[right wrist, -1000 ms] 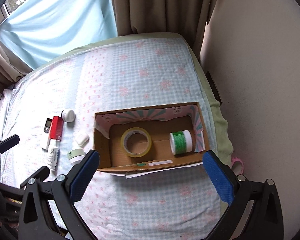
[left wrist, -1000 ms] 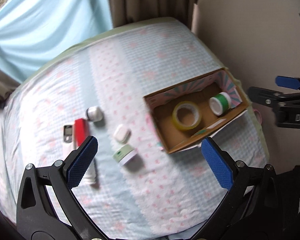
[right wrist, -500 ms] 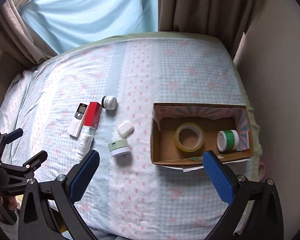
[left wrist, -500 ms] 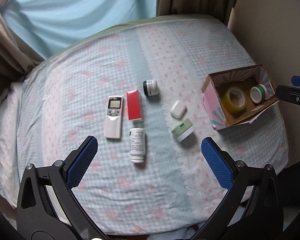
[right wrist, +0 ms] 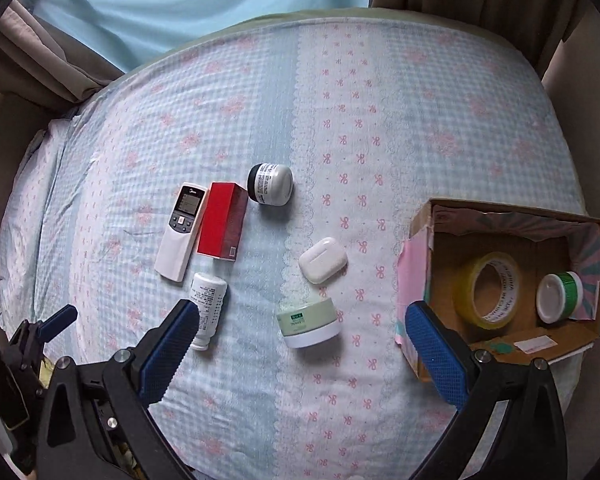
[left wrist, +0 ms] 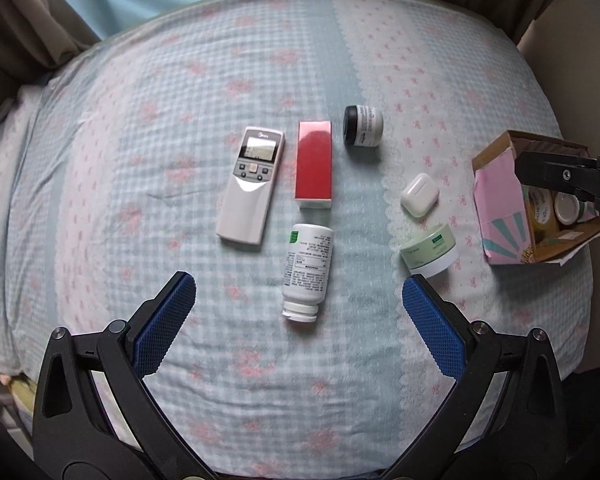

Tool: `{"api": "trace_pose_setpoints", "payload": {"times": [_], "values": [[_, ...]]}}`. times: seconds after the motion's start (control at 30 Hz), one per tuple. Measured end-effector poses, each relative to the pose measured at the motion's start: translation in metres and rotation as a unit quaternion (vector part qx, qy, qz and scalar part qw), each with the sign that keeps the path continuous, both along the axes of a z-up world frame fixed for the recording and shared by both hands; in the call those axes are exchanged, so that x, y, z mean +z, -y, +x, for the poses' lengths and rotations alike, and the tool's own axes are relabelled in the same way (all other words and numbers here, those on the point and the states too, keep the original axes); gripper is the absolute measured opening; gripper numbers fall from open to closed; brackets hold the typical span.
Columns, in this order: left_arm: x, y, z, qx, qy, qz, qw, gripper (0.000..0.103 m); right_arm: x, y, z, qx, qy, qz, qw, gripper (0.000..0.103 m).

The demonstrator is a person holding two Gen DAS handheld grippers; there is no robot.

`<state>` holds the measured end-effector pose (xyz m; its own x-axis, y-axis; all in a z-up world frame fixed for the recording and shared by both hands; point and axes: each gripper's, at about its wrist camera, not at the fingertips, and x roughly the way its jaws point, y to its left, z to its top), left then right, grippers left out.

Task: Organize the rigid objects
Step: 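Grasp the white pill bottle with the left gripper while the right gripper grasps the earbud case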

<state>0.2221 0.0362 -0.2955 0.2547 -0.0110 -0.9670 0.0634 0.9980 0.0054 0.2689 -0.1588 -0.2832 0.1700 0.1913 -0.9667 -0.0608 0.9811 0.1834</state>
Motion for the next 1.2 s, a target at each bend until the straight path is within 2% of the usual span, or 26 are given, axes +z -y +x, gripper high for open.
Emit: {"api": "trace_pose_setpoints", "payload": {"times": [0.13, 0.23, 0.33, 0.43, 0.53, 0.6, 0.67, 0.73, 0.77, 0.83, 0.97, 1.03, 1.1, 1.2], "values": [[-0.041, -0.005, 0.016, 0.023, -0.028, -0.011, 0.9993, 0.100, -0.043, -0.009, 0.022, -0.015, -0.025, 0.002, 1.000, 0.103], [-0.071, -0.006, 0.023, 0.035, -0.044, -0.017, 0.9983, 0.095, -0.072, -0.015, 0.034, -0.027, -0.039, -0.005, 0.999, 0.099], [-0.097, -0.005, 0.027, 0.045, -0.053, -0.021, 0.9973, 0.094, -0.097, -0.022, 0.040, -0.028, -0.041, -0.013, 0.999, 0.099], [-0.120, -0.003, 0.028, 0.052, -0.063, -0.019, 0.9965, 0.092, -0.118, -0.029, 0.043, 0.001, -0.027, -0.042, 0.999, 0.098], [-0.137, -0.002, 0.028, 0.052, -0.076, -0.021, 0.9956, 0.086, -0.135, -0.035, 0.046, 0.066, -0.019, -0.070, 0.995, 0.098], [-0.146, -0.001, 0.028, 0.048, -0.080, -0.017, 0.9955, 0.086, -0.145, -0.039, 0.046, 0.119, -0.018, -0.093, 0.988, 0.097], [-0.151, 0.000, 0.027, 0.043, -0.079, -0.012, 0.9959, 0.085, -0.156, -0.043, 0.045, 0.164, -0.027, -0.111, 0.980, 0.085], [-0.156, 0.002, 0.029, 0.039, -0.080, -0.006, 0.9960, 0.084, -0.166, -0.046, 0.045, 0.193, -0.041, -0.121, 0.973, 0.079], [-0.159, 0.002, 0.030, 0.038, -0.080, -0.003, 0.9960, 0.084, -0.171, -0.046, 0.045, 0.201, -0.046, -0.126, 0.971, 0.076], [-0.164, 0.004, 0.030, 0.038, -0.084, -0.001, 0.9957, 0.083, -0.177, -0.046, 0.046, 0.206, -0.054, -0.127, 0.969, 0.075], [-0.173, 0.009, 0.031, 0.035, -0.095, -0.006, 0.9948, 0.074, -0.185, -0.048, 0.046, 0.215, -0.057, -0.140, 0.965, 0.073], [-0.176, 0.012, 0.032, 0.035, -0.099, -0.008, 0.9944, 0.073, -0.188, -0.049, 0.047, 0.219, -0.059, -0.140, 0.964, 0.071], [-0.178, 0.016, 0.034, 0.035, -0.101, -0.012, 0.9942, 0.071, -0.193, -0.054, 0.048, 0.229, -0.064, -0.146, 0.960, 0.067], [-0.180, 0.020, 0.036, 0.032, -0.105, -0.016, 0.9938, 0.061, -0.196, -0.059, 0.047, 0.240, -0.069, -0.141, 0.958, 0.057]]}}
